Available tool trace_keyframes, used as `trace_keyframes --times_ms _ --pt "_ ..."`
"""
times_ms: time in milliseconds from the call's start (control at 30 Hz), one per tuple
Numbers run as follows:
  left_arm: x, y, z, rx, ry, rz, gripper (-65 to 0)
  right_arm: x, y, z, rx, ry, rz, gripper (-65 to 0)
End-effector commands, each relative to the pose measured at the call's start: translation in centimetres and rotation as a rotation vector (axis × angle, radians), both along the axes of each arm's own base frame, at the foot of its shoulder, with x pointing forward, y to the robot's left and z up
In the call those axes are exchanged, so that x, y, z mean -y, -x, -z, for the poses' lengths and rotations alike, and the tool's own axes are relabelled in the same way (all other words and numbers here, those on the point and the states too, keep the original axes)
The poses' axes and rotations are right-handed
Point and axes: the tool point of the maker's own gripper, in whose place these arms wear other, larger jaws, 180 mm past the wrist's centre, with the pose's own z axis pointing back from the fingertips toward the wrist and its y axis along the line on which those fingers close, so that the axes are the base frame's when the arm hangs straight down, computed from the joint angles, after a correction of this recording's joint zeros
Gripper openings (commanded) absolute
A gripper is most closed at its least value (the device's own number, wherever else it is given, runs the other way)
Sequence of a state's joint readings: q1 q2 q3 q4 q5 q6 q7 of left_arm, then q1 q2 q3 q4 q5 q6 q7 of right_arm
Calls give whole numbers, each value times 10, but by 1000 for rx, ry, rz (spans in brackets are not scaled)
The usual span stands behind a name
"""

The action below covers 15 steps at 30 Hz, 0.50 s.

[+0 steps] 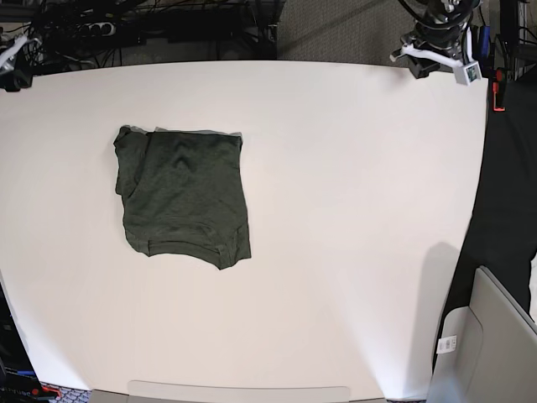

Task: Fold the T-shirt properly

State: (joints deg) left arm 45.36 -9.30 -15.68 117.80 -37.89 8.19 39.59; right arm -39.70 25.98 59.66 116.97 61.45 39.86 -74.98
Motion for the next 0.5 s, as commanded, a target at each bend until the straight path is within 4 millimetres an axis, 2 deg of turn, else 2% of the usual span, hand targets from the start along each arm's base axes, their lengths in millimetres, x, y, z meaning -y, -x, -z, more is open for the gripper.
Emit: trace_keyframes --times_ms 0,200,333,400,467 --pt "-4 5 -5 2 -14 2 -502 0 3 -7 14 2 -5 -536" --pt "-9 58 3 -130 -26 -4 -504 17 67 19 -207 92 73 -536" --pt "-11 79 6 -205 -39 52 -504 31 108 42 -370 213 133 -536" --pt "-3 87 13 -233 -20 70 -504 30 120 56 -453 264 117 -536" --pt "5 91 20 -251 2 83 -504 15 118 77 -488 284 67 -536"
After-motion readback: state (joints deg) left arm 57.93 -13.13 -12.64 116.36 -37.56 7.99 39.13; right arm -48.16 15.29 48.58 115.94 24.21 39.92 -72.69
